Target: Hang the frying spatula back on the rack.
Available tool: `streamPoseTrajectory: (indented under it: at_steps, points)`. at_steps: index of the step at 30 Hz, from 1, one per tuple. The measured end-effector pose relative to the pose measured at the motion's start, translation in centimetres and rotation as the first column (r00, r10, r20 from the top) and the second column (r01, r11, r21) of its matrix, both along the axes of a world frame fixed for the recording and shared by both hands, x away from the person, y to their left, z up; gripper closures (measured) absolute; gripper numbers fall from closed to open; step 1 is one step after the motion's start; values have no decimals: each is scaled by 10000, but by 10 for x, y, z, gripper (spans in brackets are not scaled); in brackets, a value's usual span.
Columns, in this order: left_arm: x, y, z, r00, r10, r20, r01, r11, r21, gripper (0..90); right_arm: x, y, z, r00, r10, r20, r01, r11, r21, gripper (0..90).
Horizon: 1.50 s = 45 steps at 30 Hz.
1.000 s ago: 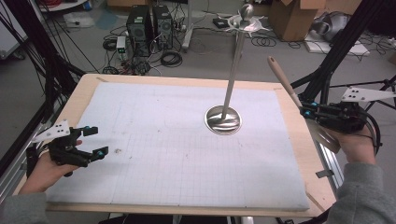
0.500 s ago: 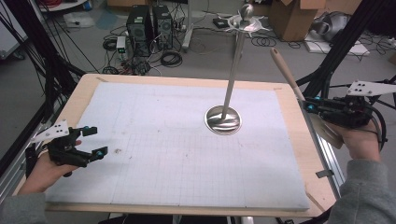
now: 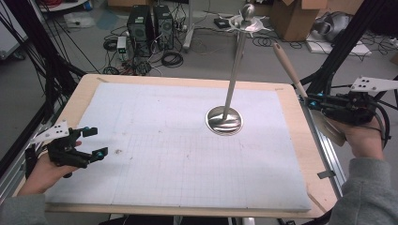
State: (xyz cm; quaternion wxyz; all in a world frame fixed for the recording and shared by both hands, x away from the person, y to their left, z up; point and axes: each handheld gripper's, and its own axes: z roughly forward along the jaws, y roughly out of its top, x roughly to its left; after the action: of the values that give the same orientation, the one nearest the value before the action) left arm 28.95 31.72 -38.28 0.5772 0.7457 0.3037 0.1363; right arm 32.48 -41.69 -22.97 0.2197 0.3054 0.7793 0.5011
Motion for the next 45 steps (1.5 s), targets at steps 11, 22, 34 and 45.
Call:
streamPoseTrajectory:
  at_steps: [11,22,34,45]
  points:
    - [0,1,-2,10000,38,-55,-38,10000,-14,22,2,3,5,9999,-13,118,11,9999,101,779]
    - [-1,3,0,10000,54,-22,-54,10000,-60,22,3,7,15,9998,-19,202,14,9997,245,779]
    - [0,3,-2,10000,64,-69,-64,10000,-34,22,6,8,23,9996,-40,295,31,9995,309,779]
    - [0,4,-3,9999,101,-107,-101,9999,-25,22,10,12,29,9997,37,260,-47,9992,392,779]
